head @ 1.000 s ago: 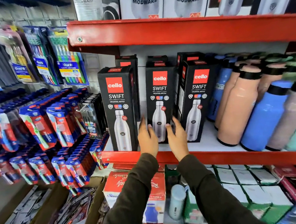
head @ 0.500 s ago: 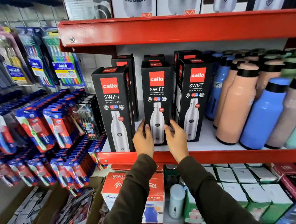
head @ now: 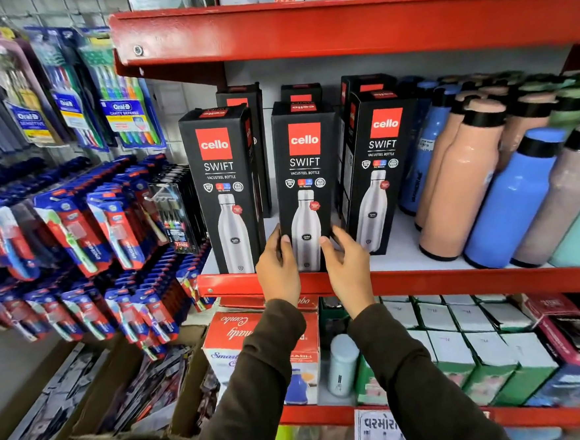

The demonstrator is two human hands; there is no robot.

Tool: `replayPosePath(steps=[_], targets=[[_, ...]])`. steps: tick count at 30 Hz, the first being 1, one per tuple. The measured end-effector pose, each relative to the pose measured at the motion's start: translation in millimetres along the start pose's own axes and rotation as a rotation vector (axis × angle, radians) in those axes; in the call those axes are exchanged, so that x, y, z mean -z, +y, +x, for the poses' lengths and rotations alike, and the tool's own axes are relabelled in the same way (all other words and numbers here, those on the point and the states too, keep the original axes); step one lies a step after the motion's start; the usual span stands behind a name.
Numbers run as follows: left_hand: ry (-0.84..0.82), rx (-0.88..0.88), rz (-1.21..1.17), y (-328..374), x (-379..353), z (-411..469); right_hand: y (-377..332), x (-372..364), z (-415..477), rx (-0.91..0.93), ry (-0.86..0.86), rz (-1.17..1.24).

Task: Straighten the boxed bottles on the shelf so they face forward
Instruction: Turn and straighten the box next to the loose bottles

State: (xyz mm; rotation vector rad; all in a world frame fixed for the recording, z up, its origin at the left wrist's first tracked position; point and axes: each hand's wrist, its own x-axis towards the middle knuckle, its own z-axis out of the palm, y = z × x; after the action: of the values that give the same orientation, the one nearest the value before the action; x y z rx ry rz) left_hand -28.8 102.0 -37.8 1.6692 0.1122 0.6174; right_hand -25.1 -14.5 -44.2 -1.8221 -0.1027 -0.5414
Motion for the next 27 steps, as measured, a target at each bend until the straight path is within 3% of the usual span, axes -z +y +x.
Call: replayPosePath(steps=[14, 22, 24, 27], targets=[[0.021, -0.031, 0.025, 7, -3, -15, -8, 13, -9, -0.001, -0.022, -0.015], [0.285, -0.376, 0.248, 31, -34, -40, -1, 58, 1, 0.112, 0.221, 0.019], [0.258, -0.469, 0.258, 40, -45, -42, 0, 71, 10, 0.144, 0.265, -0.009], [0.071, -0.582, 0.185, 48, -69, -45, 5, 87, 25, 0.144, 0.270, -0.014]])
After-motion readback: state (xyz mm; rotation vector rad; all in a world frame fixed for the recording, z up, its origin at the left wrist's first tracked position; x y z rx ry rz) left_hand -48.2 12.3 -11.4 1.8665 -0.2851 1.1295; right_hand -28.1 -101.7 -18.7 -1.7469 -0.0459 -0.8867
